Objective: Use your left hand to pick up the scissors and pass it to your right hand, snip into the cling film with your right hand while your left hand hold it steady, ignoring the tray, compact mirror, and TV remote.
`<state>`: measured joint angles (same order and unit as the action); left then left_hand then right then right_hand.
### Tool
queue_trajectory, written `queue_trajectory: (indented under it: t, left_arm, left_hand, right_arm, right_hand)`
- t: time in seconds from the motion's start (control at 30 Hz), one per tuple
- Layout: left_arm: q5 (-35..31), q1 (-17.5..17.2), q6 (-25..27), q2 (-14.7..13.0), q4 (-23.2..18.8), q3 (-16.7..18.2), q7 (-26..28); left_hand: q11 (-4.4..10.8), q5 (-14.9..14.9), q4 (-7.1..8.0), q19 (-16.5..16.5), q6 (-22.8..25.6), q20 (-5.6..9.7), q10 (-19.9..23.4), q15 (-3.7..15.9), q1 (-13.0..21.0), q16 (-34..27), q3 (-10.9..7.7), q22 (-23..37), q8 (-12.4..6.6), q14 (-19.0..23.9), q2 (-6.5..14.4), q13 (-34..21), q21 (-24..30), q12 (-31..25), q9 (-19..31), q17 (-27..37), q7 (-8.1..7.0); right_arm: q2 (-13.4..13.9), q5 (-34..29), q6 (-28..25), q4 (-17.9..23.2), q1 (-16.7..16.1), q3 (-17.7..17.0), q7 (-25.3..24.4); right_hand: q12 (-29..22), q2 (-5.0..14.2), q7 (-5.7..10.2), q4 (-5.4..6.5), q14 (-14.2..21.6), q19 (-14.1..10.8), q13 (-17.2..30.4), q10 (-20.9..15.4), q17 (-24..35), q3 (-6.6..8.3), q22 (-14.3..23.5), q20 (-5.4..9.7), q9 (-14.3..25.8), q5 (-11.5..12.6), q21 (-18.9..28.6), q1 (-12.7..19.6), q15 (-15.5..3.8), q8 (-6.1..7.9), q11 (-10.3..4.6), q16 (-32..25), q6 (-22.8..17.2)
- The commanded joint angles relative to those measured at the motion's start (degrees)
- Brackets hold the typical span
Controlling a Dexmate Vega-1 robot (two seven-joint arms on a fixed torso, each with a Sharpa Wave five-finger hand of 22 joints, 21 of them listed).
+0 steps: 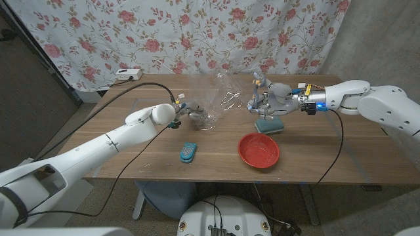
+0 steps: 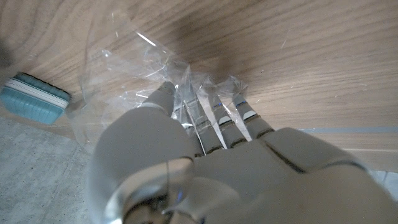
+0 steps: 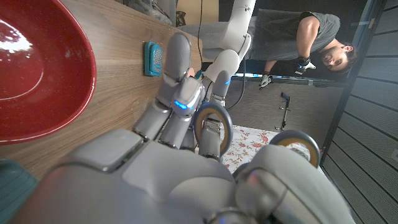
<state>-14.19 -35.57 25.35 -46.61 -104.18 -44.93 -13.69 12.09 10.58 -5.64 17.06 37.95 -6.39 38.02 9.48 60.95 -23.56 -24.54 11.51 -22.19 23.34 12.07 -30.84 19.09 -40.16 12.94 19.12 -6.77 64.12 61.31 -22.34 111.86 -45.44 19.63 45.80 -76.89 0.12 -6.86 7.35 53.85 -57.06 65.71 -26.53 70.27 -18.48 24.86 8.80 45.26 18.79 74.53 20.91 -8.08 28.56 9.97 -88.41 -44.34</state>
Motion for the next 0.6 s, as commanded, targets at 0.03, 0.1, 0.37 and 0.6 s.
queue_trajectory:
  t: [0.03,0.1,0.37,0.6]
  left_arm:
    - [-3.9,-7.9,-2.6,1.9,-1.3,4.6,20.5]
    - [-4.2,-8.7,-4.2,2.4,-0.7,5.2,23.1]
    - [-6.5,-9.4,-8.1,4.1,1.4,5.9,28.7]
    - [-7.7,-7.4,-10.6,5.5,4.1,5.2,28.3]
  left_hand:
    - [0.11,0.2,0.66,7.2,5.0,-6.08,2.8,1.45,0.8,-0.7,-1.98,-0.4,-1.98,2.6,-0.7,-1.1,-0.1,-1.8,0.6,1.3,0.43]
    - [0.03,0.2,0.58,7.2,5.8,-6.08,3.4,1.5,0.9,-0.8,-2.13,-0.4,-2.43,2.7,-0.8,-1.1,-0.1,-2.0,0.8,1.6,0.36]
    - [0.02,-0.1,0.18,6.2,8.4,-6.14,4.3,1.87,0.9,-0.6,-2.32,-0.4,-3.74,2.6,-1.6,-0.7,-0.6,-1.8,1.1,2.2,-0.91]
    - [0.1,-0.1,0.17,5.9,9.4,-6.08,4.8,2.04,0.5,-0.2,-2.3,-0.4,-4.2,2.4,-2.1,-0.1,-0.8,-1.5,1.0,2.2,-1.99]
  right_arm:
    - [-0.4,-0.3,-0.6,0.2,0.7,0.9,0.6]
    - [-0.7,-0.6,-0.9,-0.1,1.1,1.4,0.8]
    - [-1.4,-1.6,-1.9,-0.4,2.8,3.1,2.5]
    - [-1.1,-2.8,-4.3,0.0,4.8,4.9,4.1]
  right_hand:
    - [-4.0,0.25,-0.06,0.19,-1.8,0.1,0.4,-24.7,0.2,-0.09,-0.1,3.13,0.3,-0.3,0.3,0.8,-3.95,-0.22,-13.46,0.3,-0.7]
    - [-4.1,0.34,-0.07,0.18,-1.7,0.0,0.5,-24.7,0.2,-0.07,-0.1,3.11,0.3,-0.3,0.3,0.9,-3.92,-0.23,-13.38,0.3,-0.6]
    - [-4.0,0.36,-0.09,0.19,-1.9,-0.1,0.5,-24.7,0.0,-0.13,-0.4,3.26,0.4,-0.4,0.2,1.0,-3.94,-0.26,-13.19,0.6,-0.6]
    - [-4.0,0.4,-0.09,0.22,-1.8,0.0,0.6,-24.7,-0.1,-0.18,-0.4,3.34,0.4,-0.5,0.3,1.1,-3.97,-0.37,-13.36,0.7,-0.6]
